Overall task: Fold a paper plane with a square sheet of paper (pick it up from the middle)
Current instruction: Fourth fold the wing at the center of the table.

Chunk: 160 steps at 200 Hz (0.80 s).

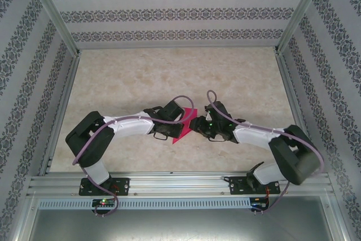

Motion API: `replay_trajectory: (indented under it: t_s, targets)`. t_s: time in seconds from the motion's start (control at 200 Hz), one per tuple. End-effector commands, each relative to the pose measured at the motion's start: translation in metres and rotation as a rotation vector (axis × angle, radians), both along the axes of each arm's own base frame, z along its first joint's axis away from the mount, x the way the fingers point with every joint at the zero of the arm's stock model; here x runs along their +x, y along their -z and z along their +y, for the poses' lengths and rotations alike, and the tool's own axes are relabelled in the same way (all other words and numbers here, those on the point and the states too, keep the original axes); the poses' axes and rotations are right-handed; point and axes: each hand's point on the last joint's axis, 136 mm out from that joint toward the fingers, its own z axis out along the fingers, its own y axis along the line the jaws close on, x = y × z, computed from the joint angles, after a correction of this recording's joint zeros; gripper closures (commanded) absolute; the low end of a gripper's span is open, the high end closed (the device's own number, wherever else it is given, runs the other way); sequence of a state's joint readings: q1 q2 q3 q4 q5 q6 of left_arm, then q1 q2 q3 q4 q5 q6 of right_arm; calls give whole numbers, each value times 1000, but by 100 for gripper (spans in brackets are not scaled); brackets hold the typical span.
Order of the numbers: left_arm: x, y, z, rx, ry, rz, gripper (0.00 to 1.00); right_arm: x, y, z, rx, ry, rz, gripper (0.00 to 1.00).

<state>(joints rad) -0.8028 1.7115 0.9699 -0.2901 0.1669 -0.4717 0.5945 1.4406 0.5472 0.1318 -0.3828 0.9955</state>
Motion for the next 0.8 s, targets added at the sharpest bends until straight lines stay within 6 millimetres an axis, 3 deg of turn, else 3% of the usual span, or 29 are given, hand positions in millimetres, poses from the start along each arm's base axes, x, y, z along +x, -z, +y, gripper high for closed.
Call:
replay_trajectory:
  t_s: [0.0, 0.215, 0.44, 0.614, 0.794]
  targets:
    - [10, 0, -1, 7, 12, -22, 96, 12, -13, 21, 68, -48, -49, 55]
    - [11, 0, -2, -6, 18, -27, 96, 21, -1, 27, 62, -42, -26, 54]
    - [13, -2, 0, -9, 10, -34, 96, 26, -8, 29, 66, -38, -52, 53]
    - [13, -3, 4, -6, 8, -39, 96, 22, 9, 15, 5, 11, -17, 53]
    - [13, -3, 9, 3, 3, -44, 97, 19, 12, 8, -15, 36, -19, 53]
